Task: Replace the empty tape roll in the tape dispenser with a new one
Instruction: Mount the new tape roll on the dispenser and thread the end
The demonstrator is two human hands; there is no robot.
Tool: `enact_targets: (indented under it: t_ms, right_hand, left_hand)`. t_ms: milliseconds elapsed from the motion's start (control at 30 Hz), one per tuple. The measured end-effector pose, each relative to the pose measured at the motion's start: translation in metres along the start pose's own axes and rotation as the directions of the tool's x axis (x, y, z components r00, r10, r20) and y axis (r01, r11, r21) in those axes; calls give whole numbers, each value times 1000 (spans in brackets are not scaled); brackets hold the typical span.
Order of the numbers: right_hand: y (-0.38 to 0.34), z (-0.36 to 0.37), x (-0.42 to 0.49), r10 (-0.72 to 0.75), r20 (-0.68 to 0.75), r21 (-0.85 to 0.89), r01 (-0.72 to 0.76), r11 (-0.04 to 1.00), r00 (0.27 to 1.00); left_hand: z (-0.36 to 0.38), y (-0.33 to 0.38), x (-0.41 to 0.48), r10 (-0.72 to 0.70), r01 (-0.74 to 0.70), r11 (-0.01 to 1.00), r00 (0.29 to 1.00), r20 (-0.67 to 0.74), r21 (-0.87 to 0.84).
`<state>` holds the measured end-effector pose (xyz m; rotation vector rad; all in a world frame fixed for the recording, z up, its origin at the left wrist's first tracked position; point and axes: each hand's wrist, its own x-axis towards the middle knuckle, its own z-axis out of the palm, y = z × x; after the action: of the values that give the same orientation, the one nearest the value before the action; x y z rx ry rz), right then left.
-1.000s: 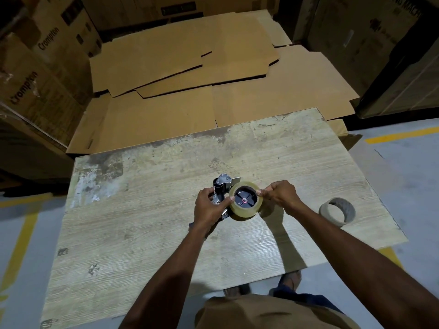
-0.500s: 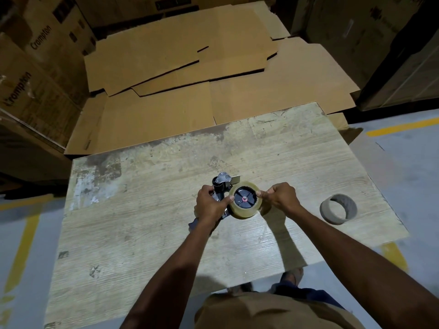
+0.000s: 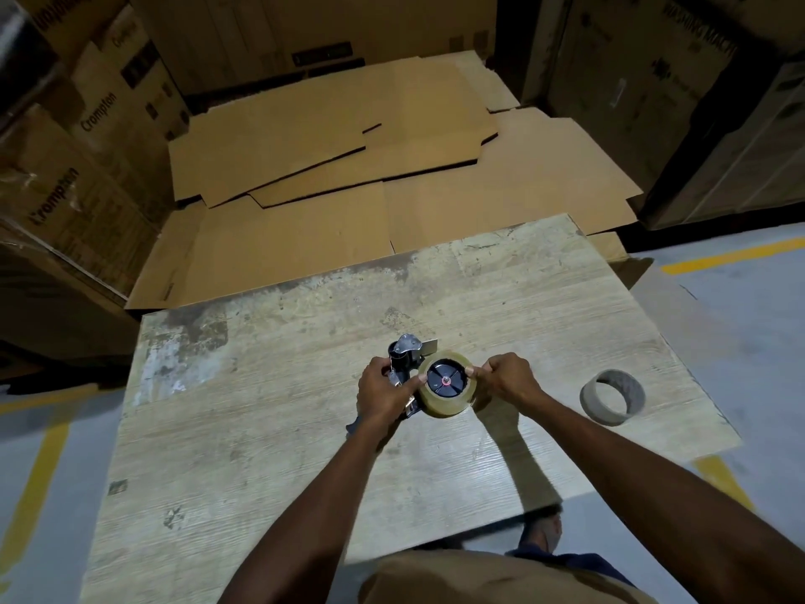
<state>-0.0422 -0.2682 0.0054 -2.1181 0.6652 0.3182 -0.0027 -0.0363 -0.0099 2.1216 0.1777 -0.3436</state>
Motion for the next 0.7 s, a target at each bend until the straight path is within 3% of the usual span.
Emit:
enact_targets:
  t_ms: [133, 233, 367, 500, 600, 700]
  right_hand:
    - [6, 5, -4, -9, -9, 34, 10, 999, 1000]
    - [13, 5, -5, -32, -25, 27, 32, 999, 999]
    - [10, 4, -17, -116, -159, -24, 114, 993, 980]
    - [6, 25, -42, -124, -255, 33, 137, 990, 959]
    - [-7, 52, -69, -53, -175, 121, 75, 990, 983]
    - [-26, 77, -86, 163, 52, 429, -170, 887, 985]
  left_hand:
    - [-22, 2, -2, -7, 14, 997, 996, 93, -75]
    - [-41, -15, 4, 19, -22, 999, 992, 122, 24]
    - [-61, -32, 3, -8, -13, 993, 985, 174, 117]
    - [-69, -50, 2, -10, -14, 992, 983, 182, 129]
    - [-72, -52, 0, 38, -45, 997, 992, 125, 60]
    - [-76, -43, -3, 82, -80, 996, 995, 49, -32]
